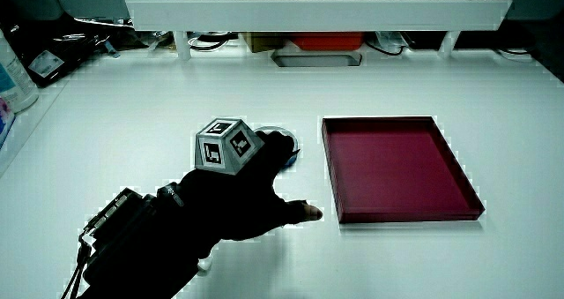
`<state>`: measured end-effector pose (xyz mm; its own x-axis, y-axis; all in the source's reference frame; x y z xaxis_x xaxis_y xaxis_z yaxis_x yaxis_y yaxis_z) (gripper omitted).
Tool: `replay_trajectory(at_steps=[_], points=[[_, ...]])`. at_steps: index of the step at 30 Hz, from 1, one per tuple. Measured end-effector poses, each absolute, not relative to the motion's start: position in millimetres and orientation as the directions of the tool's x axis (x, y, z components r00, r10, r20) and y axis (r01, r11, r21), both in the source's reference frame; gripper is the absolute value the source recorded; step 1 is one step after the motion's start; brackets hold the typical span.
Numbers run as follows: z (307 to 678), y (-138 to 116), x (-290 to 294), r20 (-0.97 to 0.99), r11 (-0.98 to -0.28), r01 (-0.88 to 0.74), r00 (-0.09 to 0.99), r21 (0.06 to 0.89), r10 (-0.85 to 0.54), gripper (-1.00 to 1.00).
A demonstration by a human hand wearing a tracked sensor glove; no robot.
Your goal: Pick blue tape
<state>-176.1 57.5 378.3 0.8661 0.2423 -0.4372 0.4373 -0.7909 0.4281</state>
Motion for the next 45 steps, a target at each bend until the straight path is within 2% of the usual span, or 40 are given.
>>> replay_trajectory(at_steps=[5, 8, 9, 10, 11, 13, 15, 16, 21, 28, 38, 45], points=[[384.3, 38.8, -182.0, -0.394, -0.833, 0.384, 0.892, 0.399, 0.223, 0.0], [400.5, 30.2, -191.0, -0.447, -0.828, 0.372, 0.879, 0.419, 0.169, 0.0], [397.9, 25.7, -190.2, -0.404, -0.831, 0.358, 0.897, 0.426, 0.179, 0.0], [407.7, 22.9, -194.4, -0.459, -0.836, 0.356, 0.877, 0.417, 0.145, 0.0], [401.3, 18.5, -191.0, -0.42, -0.837, 0.362, 0.89, 0.411, 0.178, 0.0], [410.4, 12.4, -193.7, -0.444, -0.824, 0.358, 0.884, 0.439, 0.147, 0.0], [415.7, 6.0, -194.6, -0.443, -0.83, 0.362, 0.883, 0.424, 0.159, 0.0], [421.6, 3.6, -196.0, -0.456, -0.822, 0.351, 0.881, 0.448, 0.128, 0.0], [437.5, -8.1, -192.4, -0.435, -0.824, 0.369, 0.884, 0.431, 0.169, 0.0], [466.7, -16.4, -192.3, -0.427, -0.812, 0.349, 0.894, 0.468, 0.138, 0.0], [490.3, -22.0, -186.6, -0.329, -0.791, 0.312, 0.932, 0.526, 0.15, 0.0], [505.3, -21.9, -187.5, -0.309, -0.785, 0.313, 0.937, 0.535, 0.163, 0.0]])
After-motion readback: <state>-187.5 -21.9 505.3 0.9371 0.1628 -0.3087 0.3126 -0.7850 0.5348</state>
